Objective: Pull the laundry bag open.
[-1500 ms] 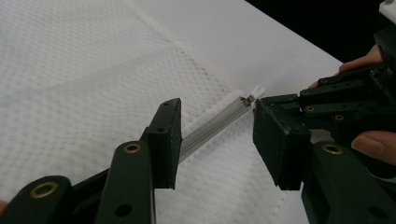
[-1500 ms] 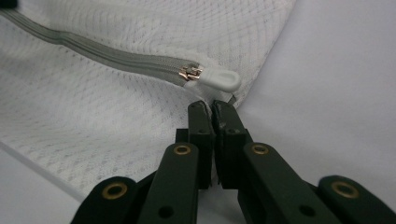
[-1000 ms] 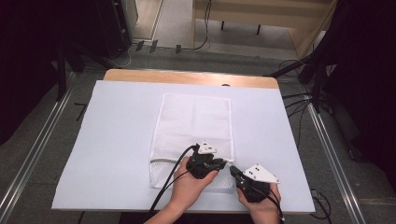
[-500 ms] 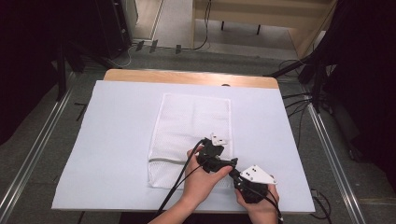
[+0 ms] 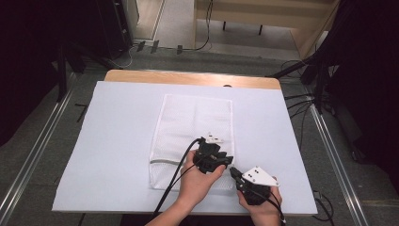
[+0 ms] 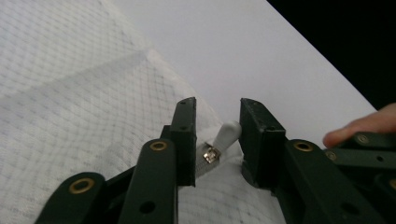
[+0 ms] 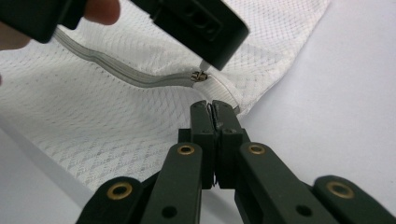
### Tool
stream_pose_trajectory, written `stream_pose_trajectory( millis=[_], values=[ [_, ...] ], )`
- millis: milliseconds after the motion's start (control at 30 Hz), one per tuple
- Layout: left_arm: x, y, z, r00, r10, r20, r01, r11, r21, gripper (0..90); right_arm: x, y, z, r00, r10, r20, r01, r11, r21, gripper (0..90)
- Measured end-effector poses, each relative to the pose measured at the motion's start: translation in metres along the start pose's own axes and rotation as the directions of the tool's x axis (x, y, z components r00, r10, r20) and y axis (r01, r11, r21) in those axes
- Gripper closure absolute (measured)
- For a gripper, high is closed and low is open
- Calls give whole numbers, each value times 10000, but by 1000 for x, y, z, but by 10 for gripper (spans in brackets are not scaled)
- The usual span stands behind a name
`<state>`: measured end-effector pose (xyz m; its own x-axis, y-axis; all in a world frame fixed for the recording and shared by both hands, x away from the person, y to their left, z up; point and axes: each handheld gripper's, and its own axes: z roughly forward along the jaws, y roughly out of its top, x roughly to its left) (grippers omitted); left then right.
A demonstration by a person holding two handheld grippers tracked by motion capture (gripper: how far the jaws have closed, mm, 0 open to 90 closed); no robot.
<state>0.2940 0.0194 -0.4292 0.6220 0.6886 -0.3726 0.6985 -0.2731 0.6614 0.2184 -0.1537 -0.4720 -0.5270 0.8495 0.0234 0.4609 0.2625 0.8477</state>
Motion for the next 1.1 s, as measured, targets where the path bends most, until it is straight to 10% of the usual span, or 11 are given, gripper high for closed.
stream_pose_trajectory(
  millis=[367, 1100],
  values=[
    [15, -13, -9, 9980, -123, 623, 115, 9998, 141, 868, 0, 0, 0, 10000, 21, 1, -21, 10000, 33, 900],
    [31, -31, -19, 9992, 285, 271, -282, 9995, -134, 877, 1, 11, -8, 9996, 56, 288, -54, 9999, -90, 900]
  ],
)
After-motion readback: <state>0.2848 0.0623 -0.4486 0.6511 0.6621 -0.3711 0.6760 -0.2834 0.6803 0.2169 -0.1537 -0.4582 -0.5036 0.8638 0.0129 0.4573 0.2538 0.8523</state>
